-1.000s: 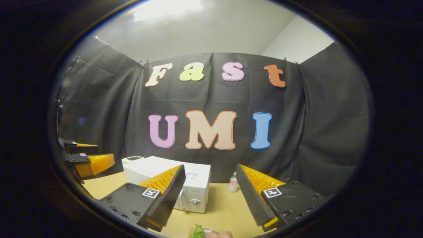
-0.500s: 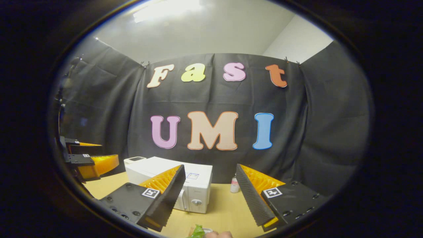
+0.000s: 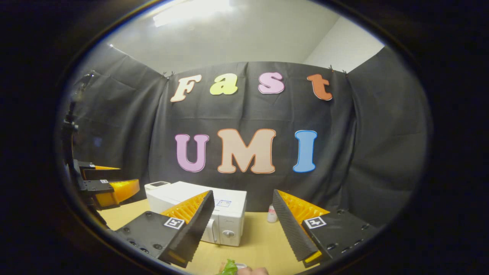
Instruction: Open the microwave oven with the left hand, put the food in, and close the microwave oven.
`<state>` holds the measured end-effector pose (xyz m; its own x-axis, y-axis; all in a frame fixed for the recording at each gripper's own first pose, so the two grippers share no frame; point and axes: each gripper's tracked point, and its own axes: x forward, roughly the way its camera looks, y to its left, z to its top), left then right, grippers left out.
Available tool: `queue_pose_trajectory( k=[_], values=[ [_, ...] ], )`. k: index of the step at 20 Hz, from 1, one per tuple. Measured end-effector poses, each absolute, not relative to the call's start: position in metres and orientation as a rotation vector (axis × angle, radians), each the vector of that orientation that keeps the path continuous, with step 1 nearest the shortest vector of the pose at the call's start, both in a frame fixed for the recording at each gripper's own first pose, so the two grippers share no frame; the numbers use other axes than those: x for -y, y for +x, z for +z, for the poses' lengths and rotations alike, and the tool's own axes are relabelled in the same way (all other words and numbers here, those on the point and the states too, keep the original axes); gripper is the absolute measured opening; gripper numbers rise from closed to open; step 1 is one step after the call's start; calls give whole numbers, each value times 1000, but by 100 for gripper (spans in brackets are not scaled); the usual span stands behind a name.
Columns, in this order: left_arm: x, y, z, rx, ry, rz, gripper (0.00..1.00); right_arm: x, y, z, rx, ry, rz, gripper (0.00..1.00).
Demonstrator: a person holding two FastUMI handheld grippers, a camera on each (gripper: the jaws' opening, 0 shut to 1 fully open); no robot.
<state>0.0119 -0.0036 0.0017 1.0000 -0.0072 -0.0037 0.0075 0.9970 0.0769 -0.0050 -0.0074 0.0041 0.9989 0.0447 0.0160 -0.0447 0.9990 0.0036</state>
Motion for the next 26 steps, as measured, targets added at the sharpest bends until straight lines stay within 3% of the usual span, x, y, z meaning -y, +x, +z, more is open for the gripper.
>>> queue_pose_trajectory(
  k=[4,14,26],
  values=[
    [10,34,-10,12,87,-24,94,9,-11,5,17,-6,41,96],
    [79,94,-154,-199,68,-226,94,25,-45,2,-5,-33,-10,97],
    [135,148,-260,-414,47,-250,95,82,-73,0,-31,-46,-163,96]
  ],
)
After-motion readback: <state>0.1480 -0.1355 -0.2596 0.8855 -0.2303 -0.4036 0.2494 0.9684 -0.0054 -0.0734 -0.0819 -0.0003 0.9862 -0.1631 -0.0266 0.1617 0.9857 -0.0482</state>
